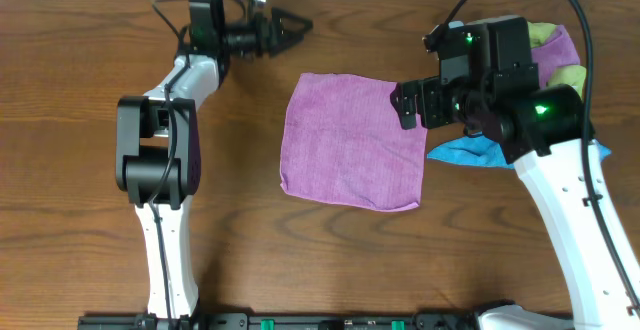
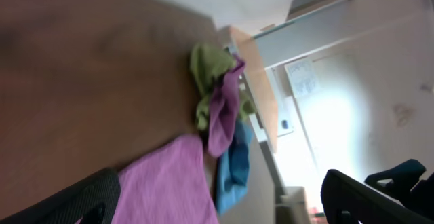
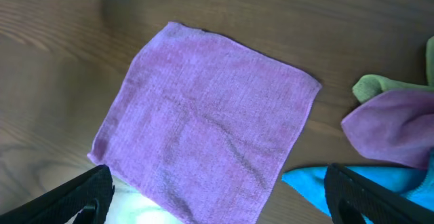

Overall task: Fold the cloth
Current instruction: 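Lift the left gripper away from the towel toward the back, then move both grippers down onto the pink towel's far edge corners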

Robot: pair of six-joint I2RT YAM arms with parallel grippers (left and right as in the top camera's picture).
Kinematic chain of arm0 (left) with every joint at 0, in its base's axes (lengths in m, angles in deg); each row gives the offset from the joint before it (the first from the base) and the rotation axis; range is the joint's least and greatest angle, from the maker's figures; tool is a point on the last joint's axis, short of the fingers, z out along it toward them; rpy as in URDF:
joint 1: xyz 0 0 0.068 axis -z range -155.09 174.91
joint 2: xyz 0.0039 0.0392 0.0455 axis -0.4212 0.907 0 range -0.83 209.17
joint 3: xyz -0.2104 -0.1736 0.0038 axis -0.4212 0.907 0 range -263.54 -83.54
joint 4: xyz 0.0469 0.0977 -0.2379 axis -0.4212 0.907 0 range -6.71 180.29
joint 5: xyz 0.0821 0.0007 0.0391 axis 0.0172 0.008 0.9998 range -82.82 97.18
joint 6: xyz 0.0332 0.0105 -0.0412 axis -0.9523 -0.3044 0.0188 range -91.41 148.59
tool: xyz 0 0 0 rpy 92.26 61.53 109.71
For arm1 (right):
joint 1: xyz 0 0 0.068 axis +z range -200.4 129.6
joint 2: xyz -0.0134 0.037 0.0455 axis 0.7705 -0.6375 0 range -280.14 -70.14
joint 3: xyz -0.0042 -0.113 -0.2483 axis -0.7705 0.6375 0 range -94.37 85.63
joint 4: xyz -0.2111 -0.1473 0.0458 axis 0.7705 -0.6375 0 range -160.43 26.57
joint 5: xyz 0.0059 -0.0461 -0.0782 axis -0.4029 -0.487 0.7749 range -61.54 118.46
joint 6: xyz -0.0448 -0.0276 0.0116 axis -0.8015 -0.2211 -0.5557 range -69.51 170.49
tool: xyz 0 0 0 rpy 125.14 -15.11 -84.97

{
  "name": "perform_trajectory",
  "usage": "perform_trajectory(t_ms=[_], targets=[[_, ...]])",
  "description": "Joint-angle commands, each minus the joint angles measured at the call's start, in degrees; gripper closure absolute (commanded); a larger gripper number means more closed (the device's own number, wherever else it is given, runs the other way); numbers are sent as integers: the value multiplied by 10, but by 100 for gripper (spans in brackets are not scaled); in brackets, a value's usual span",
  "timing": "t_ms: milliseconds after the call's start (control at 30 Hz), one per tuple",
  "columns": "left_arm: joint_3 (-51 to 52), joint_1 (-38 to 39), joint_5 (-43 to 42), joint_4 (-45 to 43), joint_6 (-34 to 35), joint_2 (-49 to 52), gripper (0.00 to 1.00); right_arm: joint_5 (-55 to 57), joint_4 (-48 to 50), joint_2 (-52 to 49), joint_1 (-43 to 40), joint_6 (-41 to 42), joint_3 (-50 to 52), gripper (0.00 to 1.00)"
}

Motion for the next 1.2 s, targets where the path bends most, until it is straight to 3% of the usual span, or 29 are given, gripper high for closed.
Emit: perform_trajectory(t_ms=[0,133,267,333,533,633,767,1033,1167], targets=[[-54,-14,20,3,-53,-34,4,14,-2,7,4,3,-7,1],[-61,-35,113,8,-114,-33,4,14,-6,7,4,3,-7,1],[-61,-39,317,112,-225,-33,4,14,-5,7,4,4,-7,1],[-61,-35,371,156,-260,-33,4,14,-7,7,4,4,-7,1],[-61,3,381,333,-343,-48,4,16,-7,6,4,8,-7,1],[-61,34,447,415,-383,-72,4,30,-8,3,4,8,-6,1],[-61,74,524,524,-404,-135,4,47,-10,-5,4,5,-6,1],[-60,135,573,723,-428,-222,4,67,-13,-6,-24,-14,18,1],[-44,167,576,781,-428,-223,1,38,31,-5,-59,-14,92,1]])
